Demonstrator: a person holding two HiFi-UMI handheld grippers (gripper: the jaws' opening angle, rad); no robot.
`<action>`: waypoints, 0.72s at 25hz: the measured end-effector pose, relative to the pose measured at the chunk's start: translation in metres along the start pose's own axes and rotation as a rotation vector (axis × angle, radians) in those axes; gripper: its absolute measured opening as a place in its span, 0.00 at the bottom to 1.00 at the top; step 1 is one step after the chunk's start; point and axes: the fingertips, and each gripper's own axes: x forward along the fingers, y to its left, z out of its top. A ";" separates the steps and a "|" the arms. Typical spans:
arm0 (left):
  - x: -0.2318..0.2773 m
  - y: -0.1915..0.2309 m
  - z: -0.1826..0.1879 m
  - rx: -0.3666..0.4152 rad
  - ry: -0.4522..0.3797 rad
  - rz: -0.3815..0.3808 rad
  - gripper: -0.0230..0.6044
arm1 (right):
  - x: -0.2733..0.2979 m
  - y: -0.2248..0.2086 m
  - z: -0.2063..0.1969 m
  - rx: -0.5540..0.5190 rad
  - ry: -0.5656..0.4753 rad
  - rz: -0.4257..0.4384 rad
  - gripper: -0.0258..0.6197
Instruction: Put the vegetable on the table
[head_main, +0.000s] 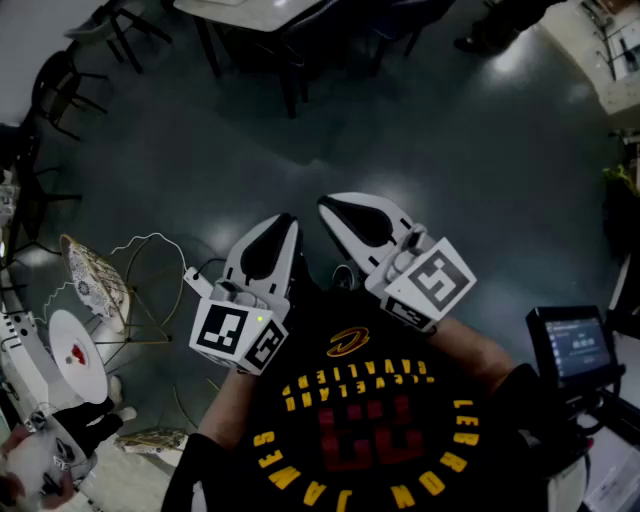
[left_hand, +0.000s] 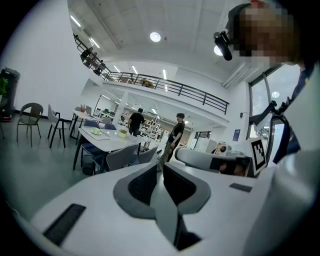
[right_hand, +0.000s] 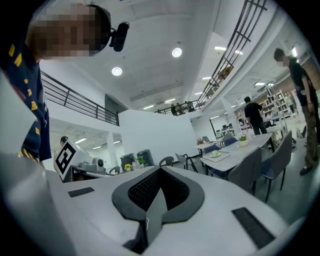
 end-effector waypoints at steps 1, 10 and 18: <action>0.000 -0.004 -0.002 0.001 -0.003 -0.001 0.11 | -0.004 0.000 -0.001 -0.004 0.001 -0.001 0.05; -0.003 -0.010 0.003 -0.026 -0.006 0.019 0.11 | -0.006 0.003 0.009 0.004 0.012 0.018 0.05; 0.011 0.041 0.013 -0.065 0.011 0.058 0.11 | 0.040 -0.022 -0.001 0.072 0.043 -0.007 0.05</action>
